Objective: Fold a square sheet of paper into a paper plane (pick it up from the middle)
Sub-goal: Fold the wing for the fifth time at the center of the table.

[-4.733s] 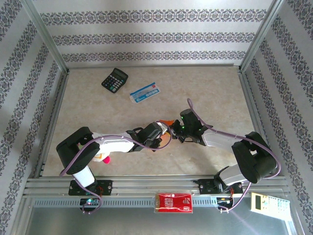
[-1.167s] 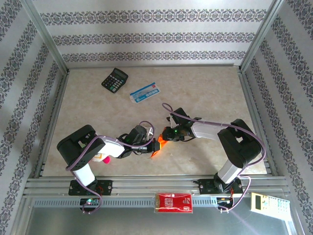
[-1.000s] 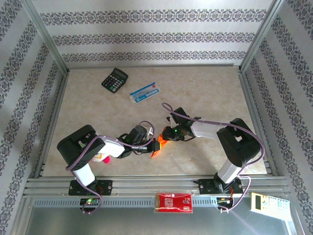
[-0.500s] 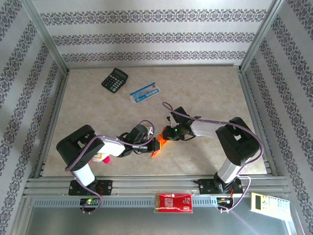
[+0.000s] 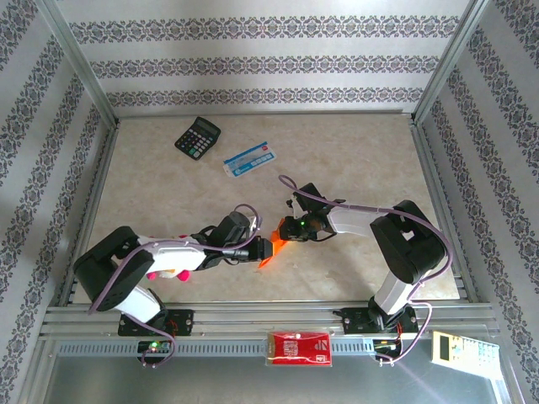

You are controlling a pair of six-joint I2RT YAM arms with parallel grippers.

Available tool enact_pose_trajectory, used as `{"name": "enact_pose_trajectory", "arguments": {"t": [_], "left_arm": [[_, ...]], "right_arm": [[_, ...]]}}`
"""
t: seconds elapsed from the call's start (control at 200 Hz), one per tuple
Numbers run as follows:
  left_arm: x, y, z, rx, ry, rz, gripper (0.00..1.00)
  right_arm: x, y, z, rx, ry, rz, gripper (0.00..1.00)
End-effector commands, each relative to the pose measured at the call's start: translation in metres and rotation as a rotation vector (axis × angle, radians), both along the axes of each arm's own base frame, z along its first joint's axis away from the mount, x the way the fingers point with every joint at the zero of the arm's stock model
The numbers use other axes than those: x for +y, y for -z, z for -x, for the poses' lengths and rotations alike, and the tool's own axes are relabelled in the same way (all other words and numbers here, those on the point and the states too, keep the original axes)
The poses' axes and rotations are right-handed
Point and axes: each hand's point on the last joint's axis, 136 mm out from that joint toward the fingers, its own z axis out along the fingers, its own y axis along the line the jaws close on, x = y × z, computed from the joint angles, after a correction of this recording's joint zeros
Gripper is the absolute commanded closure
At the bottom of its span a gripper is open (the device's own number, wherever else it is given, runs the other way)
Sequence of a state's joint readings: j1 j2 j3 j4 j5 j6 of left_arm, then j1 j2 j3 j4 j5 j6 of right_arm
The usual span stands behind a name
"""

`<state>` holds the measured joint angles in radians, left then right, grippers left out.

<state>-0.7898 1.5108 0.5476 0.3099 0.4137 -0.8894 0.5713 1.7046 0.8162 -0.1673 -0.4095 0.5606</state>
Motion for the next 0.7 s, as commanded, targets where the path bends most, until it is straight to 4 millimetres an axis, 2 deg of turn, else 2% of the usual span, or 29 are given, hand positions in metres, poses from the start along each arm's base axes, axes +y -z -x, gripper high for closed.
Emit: {"name": "enact_pose_trajectory", "arguments": {"t": [0.0, 0.32, 0.605, 0.694], "left_arm": [[0.009, -0.003, 0.004, 0.000, 0.004, -0.012, 0.73], [0.011, 0.015, 0.015, 0.076, 0.033, -0.062, 0.75], [0.001, 0.020, 0.022, 0.133, 0.041, 0.031, 0.94], [0.001, 0.021, 0.023, 0.145, 0.041, 0.054, 0.97]], "right_arm": [[-0.024, 0.029, 0.013, 0.062, 0.016, 0.116, 0.79], [-0.024, 0.028, 0.012, 0.058, 0.017, 0.113, 0.80], [-0.027, 0.032, 0.013, 0.061, 0.025, 0.126, 0.80], [-0.028, 0.032, 0.013, 0.059, 0.028, 0.127, 0.80]]}}
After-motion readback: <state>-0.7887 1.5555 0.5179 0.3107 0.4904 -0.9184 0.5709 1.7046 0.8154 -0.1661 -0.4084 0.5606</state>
